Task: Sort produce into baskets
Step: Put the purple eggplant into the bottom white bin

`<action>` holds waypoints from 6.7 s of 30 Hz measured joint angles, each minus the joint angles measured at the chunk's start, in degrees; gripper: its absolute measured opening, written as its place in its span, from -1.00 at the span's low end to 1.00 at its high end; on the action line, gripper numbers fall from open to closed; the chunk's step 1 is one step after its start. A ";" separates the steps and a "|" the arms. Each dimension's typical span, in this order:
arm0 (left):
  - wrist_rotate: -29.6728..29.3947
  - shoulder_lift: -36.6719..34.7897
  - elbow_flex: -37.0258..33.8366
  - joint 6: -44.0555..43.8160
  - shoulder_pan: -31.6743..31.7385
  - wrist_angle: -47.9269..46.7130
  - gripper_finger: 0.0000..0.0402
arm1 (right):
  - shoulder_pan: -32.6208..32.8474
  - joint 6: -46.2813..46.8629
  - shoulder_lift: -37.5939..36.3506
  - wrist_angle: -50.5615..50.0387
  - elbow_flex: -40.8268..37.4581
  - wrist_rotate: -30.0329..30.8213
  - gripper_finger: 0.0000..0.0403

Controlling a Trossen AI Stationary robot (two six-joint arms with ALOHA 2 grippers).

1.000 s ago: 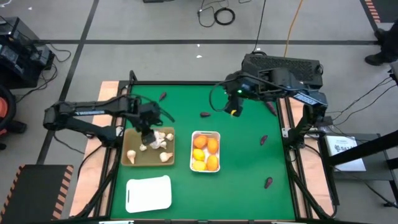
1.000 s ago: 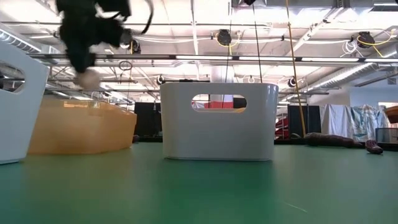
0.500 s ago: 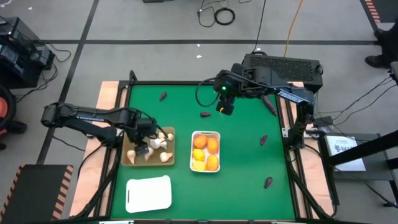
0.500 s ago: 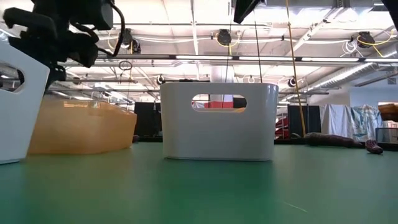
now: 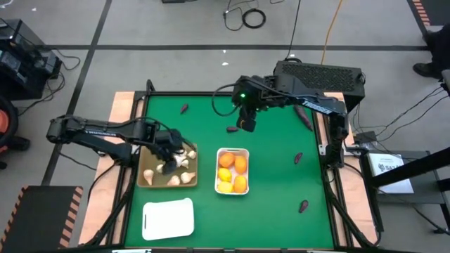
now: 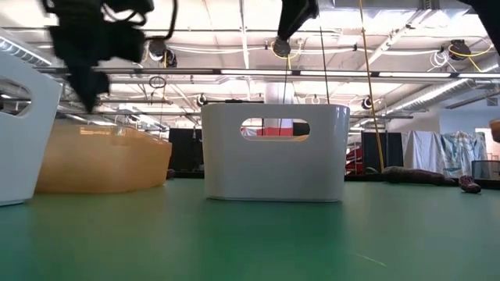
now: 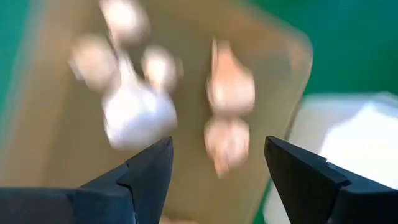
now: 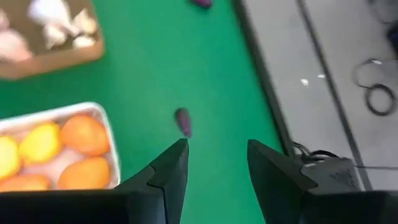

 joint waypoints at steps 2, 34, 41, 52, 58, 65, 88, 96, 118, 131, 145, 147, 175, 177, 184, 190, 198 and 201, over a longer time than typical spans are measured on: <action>-3.92 -0.01 0.30 0.50 0.16 4.91 0.28 | -0.45 -1.98 1.08 -0.30 0.00 -2.44 -0.23; 2.89 34.59 20.31 20.25 16.98 48.11 0.28 | -3.19 15.41 -37.26 20.95 -57.05 -5.94 -0.23; 2.85 40.31 21.81 27.00 17.14 47.76 0.28 | -1.89 28.08 -44.79 42.23 -77.93 -15.06 -0.23; -10.89 45.97 21.81 36.67 17.40 48.60 0.28 | 0.03 36.15 -44.11 51.14 -87.77 -17.54 -0.23; -11.16 50.71 21.81 36.18 20.04 48.64 0.28 | -0.02 34.41 -44.00 55.54 -87.76 -17.53 -0.23; -12.94 52.87 21.81 36.13 20.44 50.36 0.28 | -0.04 33.16 -44.01 57.89 -87.76 -17.52 -0.23; -10.96 52.92 21.85 31.39 20.33 49.06 -0.10 | -0.04 32.56 -44.00 57.47 -87.76 -17.53 -0.23; -9.81 51.45 21.75 25.59 20.22 46.82 -0.48 | -0.04 33.06 -44.00 57.44 -87.76 -17.53 -0.23; 15.46 16.95 21.70 19.75 6.48 -9.18 -0.47 | -0.02 27.86 -43.97 63.06 -87.76 -13.97 -0.23; 9.36 15.92 21.72 -20.89 -23.25 -6.28 -0.47 | -0.04 7.43 -43.95 77.72 -87.73 -13.94 -0.23; -9.14 15.85 21.72 -25.71 -41.14 -3.06 -0.47 | 2.74 35.76 -44.09 77.62 -87.73 -16.84 -0.23; -11.50 16.10 21.72 -25.09 -42.28 -2.97 -0.47 | 5.79 39.35 -44.44 77.77 -87.73 -15.67 -0.23; -12.24 25.11 31.25 -24.25 -32.32 -1.00 0.19 | 19.43 53.26 -44.87 34.25 -74.55 -3.75 -0.23; -17.66 25.01 33.54 -23.57 -30.76 1.14 0.19 | 18.31 57.44 -44.89 24.54 -72.24 -2.49 -0.23; -36.13 25.03 36.32 -23.38 -27.08 11.14 0.19 | 11.34 58.82 -44.91 7.17 -74.46 0.51 -0.23; -35.28 25.05 36.32 -20.46 -23.39 15.91 0.19 | 8.51 57.32 -44.89 9.59 -83.13 -4.67 -0.13; -29.23 25.05 36.30 -10.15 -19.90 15.87 0.19 | 2.98 53.14 -44.85 14.09 -90.46 -13.82 0.30; -25.28 25.05 36.30 -6.96 -18.91 15.45 0.19 | -0.44 51.19 -44.76 16.57 -90.96 -16.31 0.43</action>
